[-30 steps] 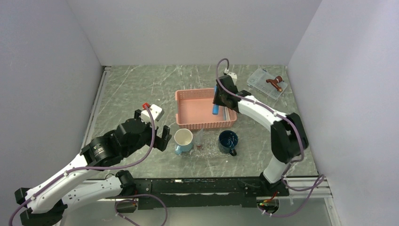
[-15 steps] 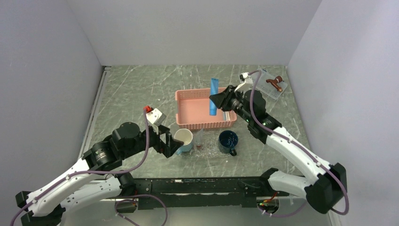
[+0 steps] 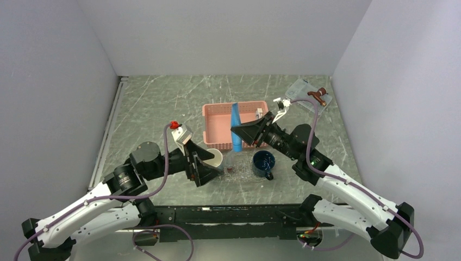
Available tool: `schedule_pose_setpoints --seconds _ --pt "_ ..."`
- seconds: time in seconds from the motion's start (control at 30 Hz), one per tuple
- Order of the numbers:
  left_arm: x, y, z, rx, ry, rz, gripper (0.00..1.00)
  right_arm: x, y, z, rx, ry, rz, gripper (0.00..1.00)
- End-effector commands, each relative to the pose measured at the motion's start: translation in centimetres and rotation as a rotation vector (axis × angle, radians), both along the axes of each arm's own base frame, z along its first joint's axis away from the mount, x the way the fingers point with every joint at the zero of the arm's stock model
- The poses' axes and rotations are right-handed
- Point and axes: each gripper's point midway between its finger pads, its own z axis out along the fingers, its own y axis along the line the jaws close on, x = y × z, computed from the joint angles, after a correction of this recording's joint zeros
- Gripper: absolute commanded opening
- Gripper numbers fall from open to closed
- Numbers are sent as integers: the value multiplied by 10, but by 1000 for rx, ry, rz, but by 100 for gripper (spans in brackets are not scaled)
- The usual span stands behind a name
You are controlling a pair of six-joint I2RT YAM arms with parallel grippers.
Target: Prepare toiletry sets of a toothbrush and toothpaste on the tray
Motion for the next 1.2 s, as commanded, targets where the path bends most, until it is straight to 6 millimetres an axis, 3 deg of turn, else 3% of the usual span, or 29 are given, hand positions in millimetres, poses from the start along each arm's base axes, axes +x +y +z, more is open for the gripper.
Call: schedule_pose_setpoints --seconds 0.0,0.17,0.4,0.8,1.0,1.17 --pt "-15 -6 36 -173 2 -80 99 -31 -2 48 192 -97 107 30" --pt "-20 -9 50 -260 -4 -112 99 -53 -6 70 333 -101 192 30" --pt "-27 -16 60 -347 5 -177 99 -67 -3 85 454 -84 268 30" --pt "-30 -20 76 -399 -7 -212 99 -75 13 91 476 -84 300 29" --pt "-31 -20 79 -400 -20 -225 86 -73 19 85 466 -73 289 29" --pt "-32 -21 80 -404 -32 -230 65 -73 22 84 475 -65 288 29"
